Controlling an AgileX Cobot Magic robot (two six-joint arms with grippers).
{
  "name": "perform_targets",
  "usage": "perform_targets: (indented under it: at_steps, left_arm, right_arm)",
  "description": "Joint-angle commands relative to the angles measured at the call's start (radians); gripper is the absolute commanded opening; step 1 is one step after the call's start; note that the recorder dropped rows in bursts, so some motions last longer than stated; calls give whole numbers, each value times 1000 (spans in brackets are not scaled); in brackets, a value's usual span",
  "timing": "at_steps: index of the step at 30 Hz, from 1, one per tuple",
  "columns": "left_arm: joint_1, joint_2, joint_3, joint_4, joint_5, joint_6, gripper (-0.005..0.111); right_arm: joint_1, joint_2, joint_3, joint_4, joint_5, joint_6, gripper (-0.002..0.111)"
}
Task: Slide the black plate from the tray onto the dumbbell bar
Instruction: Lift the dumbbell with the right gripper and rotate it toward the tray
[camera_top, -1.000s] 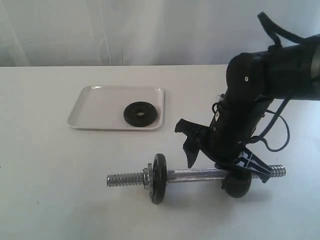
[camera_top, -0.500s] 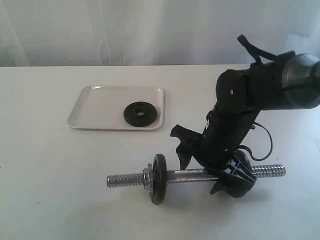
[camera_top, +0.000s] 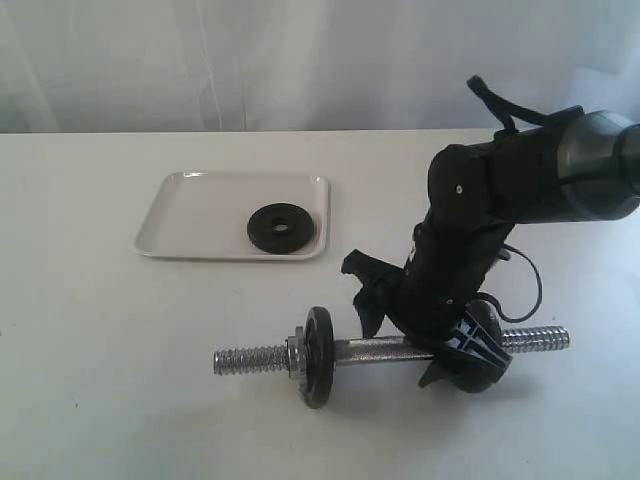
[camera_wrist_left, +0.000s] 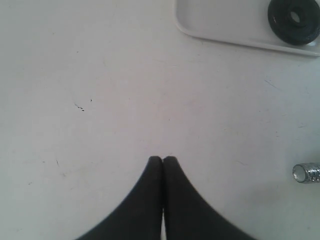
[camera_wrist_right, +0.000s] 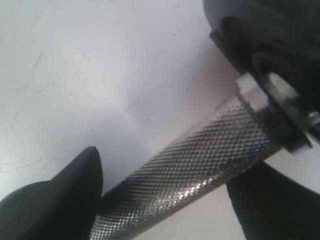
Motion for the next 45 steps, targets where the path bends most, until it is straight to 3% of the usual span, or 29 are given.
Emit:
perform_targets:
  at_steps: [1,10,26,45]
  left_arm:
    - [-1,-3,-7,-11,20,6,0]
    - [-1,-3,-7,-11,22,6,0]
    - [-1,-3,-7,-11,26,9,0]
    - [-1,-3,-7,-11,26,27,0]
  right_arm:
    - [0,9,4,-66,-22,-3,57]
    - [0,9,4,-76,-22,-6,46]
    - [0,9,4,-171,27,-89,40]
    - [0,9,4,-306,23,-391,11]
